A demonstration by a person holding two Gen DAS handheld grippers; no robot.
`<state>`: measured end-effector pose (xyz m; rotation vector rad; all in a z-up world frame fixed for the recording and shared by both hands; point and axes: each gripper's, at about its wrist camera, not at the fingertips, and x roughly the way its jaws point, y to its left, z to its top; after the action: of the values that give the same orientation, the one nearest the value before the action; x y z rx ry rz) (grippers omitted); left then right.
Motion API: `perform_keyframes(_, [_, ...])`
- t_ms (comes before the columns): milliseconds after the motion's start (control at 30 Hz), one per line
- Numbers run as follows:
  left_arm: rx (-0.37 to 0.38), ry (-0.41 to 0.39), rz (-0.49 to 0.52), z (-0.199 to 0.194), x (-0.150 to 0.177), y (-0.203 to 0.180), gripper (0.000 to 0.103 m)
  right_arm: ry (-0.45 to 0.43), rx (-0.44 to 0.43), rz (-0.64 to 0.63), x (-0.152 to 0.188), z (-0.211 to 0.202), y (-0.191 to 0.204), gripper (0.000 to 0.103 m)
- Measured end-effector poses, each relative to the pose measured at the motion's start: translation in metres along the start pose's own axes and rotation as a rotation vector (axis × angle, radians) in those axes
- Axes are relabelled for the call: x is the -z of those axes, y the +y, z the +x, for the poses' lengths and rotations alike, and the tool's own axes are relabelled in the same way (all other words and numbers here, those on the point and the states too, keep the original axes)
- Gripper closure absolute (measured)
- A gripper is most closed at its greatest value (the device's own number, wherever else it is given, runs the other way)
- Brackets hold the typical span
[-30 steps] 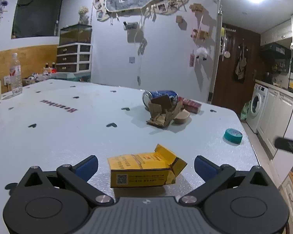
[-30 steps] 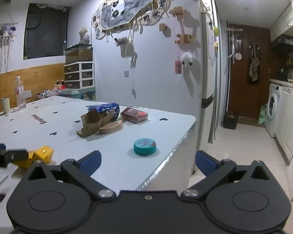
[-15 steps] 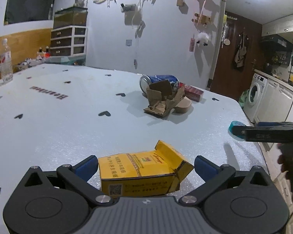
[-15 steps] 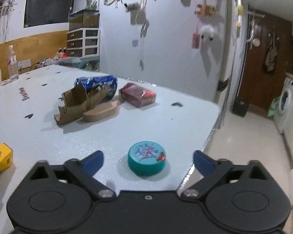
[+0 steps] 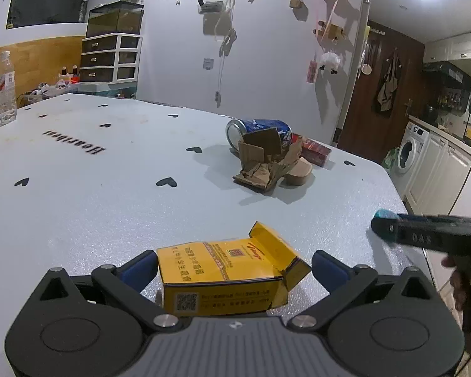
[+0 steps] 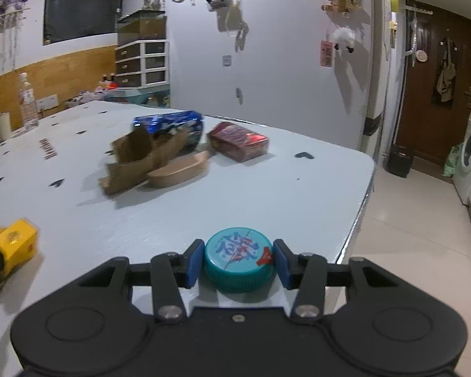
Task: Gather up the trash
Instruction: 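Grasp the teal bottle cap with the right tool while the left tool grasps the yellow cigarette box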
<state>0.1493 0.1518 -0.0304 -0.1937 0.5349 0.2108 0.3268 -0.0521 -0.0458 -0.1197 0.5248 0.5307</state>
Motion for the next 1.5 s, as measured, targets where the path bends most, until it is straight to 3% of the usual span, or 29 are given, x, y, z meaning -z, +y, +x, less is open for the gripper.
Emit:
perform_keyframes(133, [0.011, -0.027, 0.0, -0.007, 0.0, -0.002, 0.016, -0.01, -0.038, 0.014, 0.008, -0.018, 0.008, 0.055])
perform_keyframes(233, [0.021, -0.033, -0.018, -0.013, 0.003, -0.001, 0.045, -0.02, -0.051, 0.028, 0.012, -0.032, 0.012, 0.055])
perform_keyframes(400, [0.043, -0.025, -0.031, -0.024, 0.01, -0.003, 0.053, -0.037, -0.084, 0.044, 0.02, -0.058, 0.02, 0.055])
perform_keyframes(600, [0.164, 0.003, -0.038, -0.042, 0.022, -0.014, 0.048, -0.048, -0.114, 0.055, 0.029, -0.081, 0.029, 0.055])
perform_keyframes(700, [0.229, 0.0, 0.01, -0.053, 0.025, -0.023, 0.026, -0.049, -0.115, 0.064, 0.036, -0.091, 0.03, 0.055])
perform_keyframes(767, [0.233, -0.023, 0.055, -0.06, 0.023, -0.025, 0.012, -0.047, -0.117, 0.077, 0.04, -0.095, 0.028, 0.055])
perform_keyframes(933, [0.197, -0.053, 0.204, -0.057, 0.007, -0.022, 0.0, -0.04, -0.123, 0.104, 0.052, -0.107, 0.027, 0.055])
perform_keyframes(1033, [0.187, -0.016, 0.3, -0.038, -0.007, -0.017, 0.0, -0.04, -0.128, 0.118, 0.058, -0.113, 0.026, 0.055])
perform_keyframes(1100, [0.226, 0.017, 0.318, -0.023, -0.015, -0.009, 0.0, -0.039, -0.132, 0.126, 0.061, -0.116, 0.025, 0.055])
perform_keyframes(1267, [0.369, 0.148, 0.248, 0.024, -0.027, 0.017, 0.0, -0.036, -0.143, 0.132, 0.067, -0.121, 0.027, 0.055])
perform_keyframes(1500, [0.383, 0.204, 0.214, 0.05, -0.033, 0.033, 0.006, -0.032, -0.154, 0.119, 0.07, -0.121, 0.029, 0.055])
